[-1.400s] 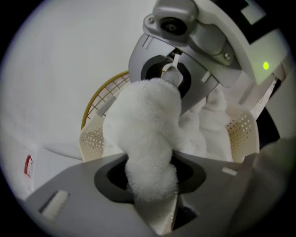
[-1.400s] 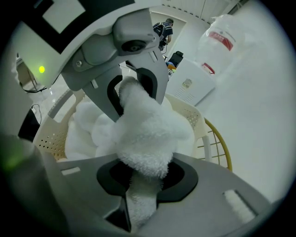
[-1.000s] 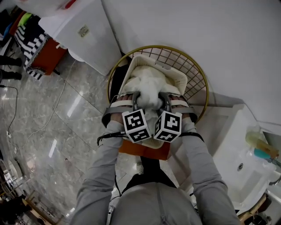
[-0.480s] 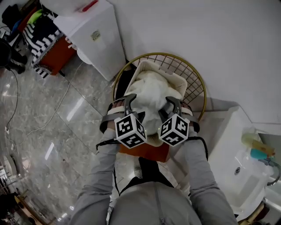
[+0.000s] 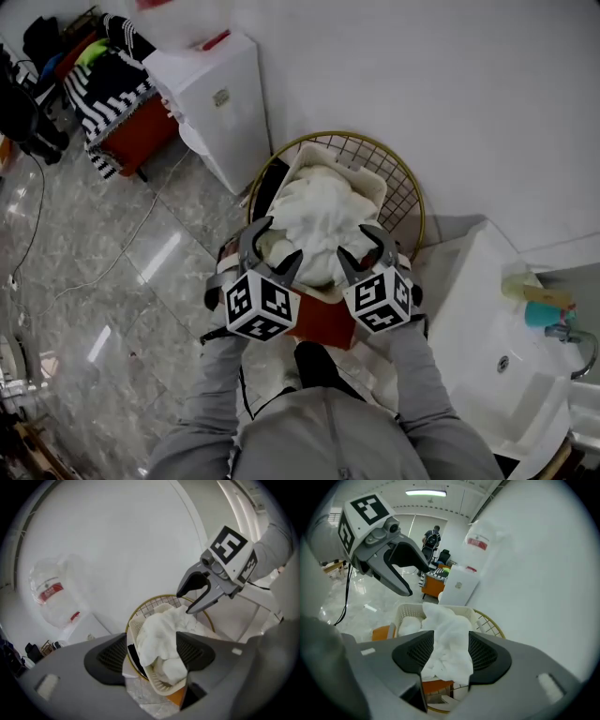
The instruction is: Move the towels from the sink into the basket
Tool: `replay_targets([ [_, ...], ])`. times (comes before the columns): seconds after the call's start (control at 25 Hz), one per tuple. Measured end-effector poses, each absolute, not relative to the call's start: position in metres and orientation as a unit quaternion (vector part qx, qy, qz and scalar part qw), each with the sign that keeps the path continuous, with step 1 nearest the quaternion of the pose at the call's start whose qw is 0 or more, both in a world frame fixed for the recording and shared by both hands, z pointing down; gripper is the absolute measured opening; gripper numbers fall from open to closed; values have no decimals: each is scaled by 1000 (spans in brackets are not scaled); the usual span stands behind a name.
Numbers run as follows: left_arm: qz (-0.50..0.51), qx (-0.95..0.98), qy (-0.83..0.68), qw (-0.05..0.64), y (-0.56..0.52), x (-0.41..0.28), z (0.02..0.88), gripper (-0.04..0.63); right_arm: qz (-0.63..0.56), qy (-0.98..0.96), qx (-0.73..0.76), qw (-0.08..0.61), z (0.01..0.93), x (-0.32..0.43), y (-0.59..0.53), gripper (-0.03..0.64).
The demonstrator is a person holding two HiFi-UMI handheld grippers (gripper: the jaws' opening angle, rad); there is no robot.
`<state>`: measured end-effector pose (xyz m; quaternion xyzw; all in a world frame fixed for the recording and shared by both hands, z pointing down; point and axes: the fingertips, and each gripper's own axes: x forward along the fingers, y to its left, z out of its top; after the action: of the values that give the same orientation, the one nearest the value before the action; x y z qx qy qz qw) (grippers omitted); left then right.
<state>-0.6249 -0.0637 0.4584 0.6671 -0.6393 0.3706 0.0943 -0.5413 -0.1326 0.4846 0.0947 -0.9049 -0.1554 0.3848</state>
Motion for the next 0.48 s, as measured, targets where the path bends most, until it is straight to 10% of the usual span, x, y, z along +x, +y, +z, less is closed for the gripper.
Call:
replay_targets([
  [0.48,271,624,-730,65,54,-596,383,364,-180,-931,210,238,376,-471,-59,212],
])
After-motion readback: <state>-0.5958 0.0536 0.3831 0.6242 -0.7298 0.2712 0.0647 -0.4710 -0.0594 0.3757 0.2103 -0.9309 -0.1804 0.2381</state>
